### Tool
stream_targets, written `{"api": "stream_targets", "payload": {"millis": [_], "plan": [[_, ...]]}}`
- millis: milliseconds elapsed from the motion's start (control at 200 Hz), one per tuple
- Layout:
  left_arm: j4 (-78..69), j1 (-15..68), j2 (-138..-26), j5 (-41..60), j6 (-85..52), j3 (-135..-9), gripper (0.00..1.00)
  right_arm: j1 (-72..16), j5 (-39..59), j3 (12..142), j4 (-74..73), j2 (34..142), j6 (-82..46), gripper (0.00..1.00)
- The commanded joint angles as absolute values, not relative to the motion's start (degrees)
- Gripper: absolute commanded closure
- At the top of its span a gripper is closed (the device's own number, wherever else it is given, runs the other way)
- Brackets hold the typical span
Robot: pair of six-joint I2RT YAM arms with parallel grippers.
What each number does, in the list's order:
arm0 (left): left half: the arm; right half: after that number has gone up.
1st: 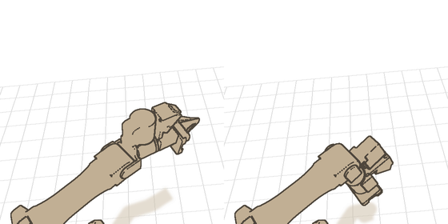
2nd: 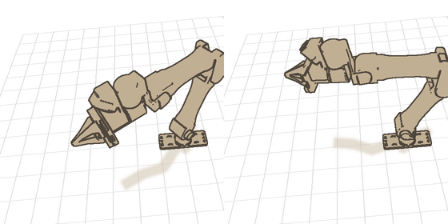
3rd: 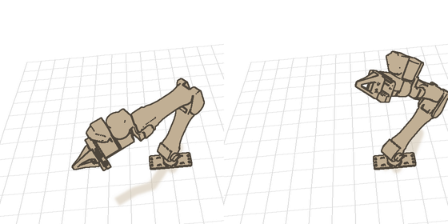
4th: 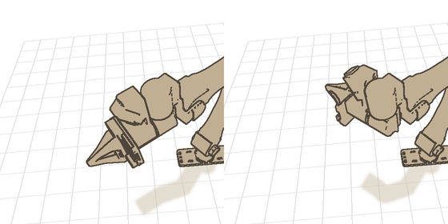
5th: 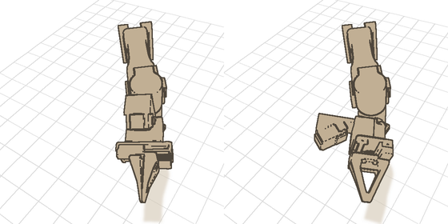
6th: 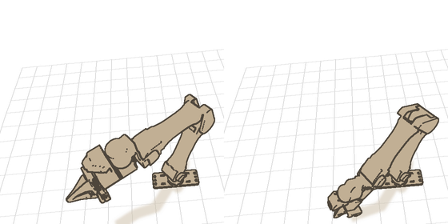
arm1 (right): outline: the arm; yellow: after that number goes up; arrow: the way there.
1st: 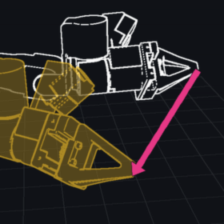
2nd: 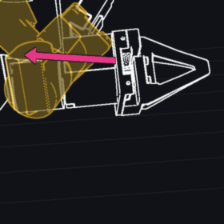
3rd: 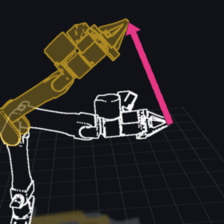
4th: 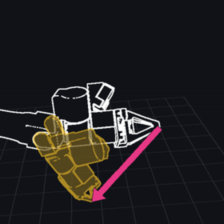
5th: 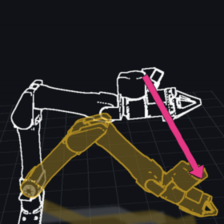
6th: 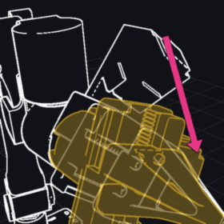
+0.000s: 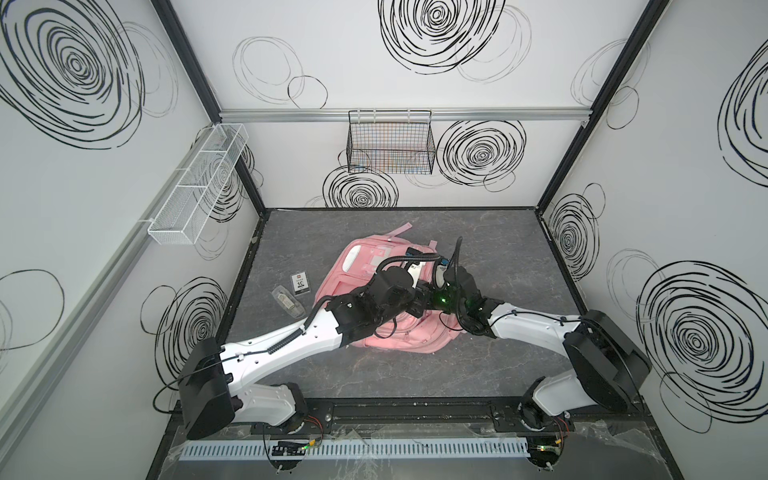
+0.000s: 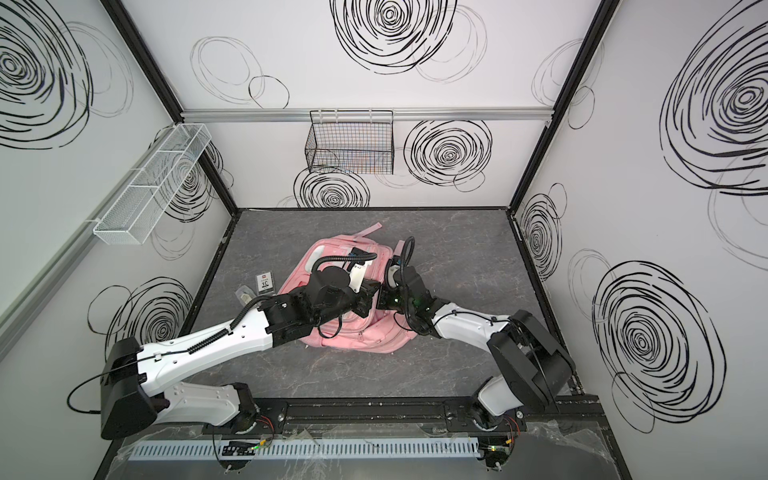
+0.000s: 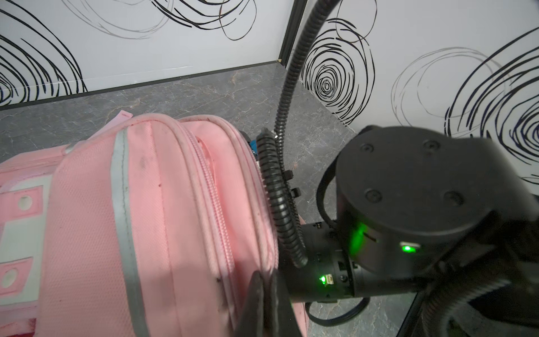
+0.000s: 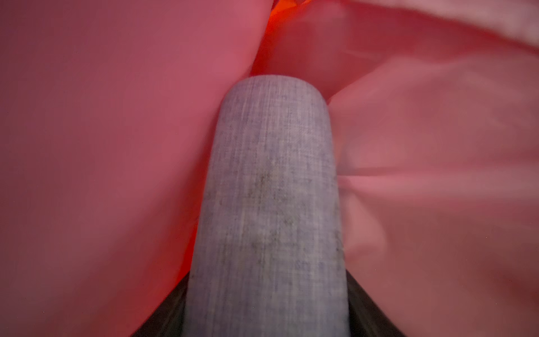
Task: Pack the student bag
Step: 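Insert the pencil case into the bag's open compartment with the right gripper, then open the right gripper and withdraw both grippers from the bag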
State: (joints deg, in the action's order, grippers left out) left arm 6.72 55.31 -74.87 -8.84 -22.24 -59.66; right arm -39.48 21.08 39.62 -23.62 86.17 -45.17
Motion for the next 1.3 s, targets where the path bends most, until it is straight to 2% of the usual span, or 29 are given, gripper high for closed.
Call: {"api": "stream_targets", "payload": {"millis": [0,185,375,495,650,915,1121,1136,1201,1296], "plan": [[-7.0,56.7,-71.45,-2.63,-23.2,-62.55,1.0,-40.16,19.86,41.91,-31.12,89.2,-46.69,0.66],[-6.55,56.78,-70.67,-2.44,-22.95,-62.75,1.0,-40.42,19.92,42.53,-32.73,91.71,-47.77,0.63],[-5.69,56.45,-69.48,-2.98,-22.52,-62.41,1.0,-40.43,19.05,42.97,-29.84,89.86,-47.42,0.42],[-4.89,55.49,-68.06,-4.04,-22.85,-61.97,1.0,-40.22,13.77,42.15,-23.3,84.1,-44.5,0.25],[-4.26,53.96,-66.13,-4.46,-23.16,-60.76,1.0,-38.66,9.06,37.45,-18.78,73.73,-42.52,0.15],[-5.96,51.96,-65.67,-3.4,-24.26,-58.58,1.0,-35.53,8.73,31.48,-13.55,60.43,-39.84,0.15],[-6.33,50.72,-65.19,-3.65,-25.58,-57.87,1.0,-34.91,2.85,31.14,-6.53,49.67,-36.99,0.17],[-6.06,50.56,-65.0,-3.87,-25.58,-57.84,0.98,-34.9,2.22,31.39,-5.73,48.88,-36.81,0.18],[-4.91,49.5,-63.83,-4.48,-25.58,-57.67,0.76,-34.98,-0.39,32.82,-2.6,45.79,-35.17,0.2],[-2.83,47.52,-61.13,-5.22,-25.48,-57.03,0.5,-34.99,-2.61,36.58,1.79,43.31,-32.72,0.24]]}}
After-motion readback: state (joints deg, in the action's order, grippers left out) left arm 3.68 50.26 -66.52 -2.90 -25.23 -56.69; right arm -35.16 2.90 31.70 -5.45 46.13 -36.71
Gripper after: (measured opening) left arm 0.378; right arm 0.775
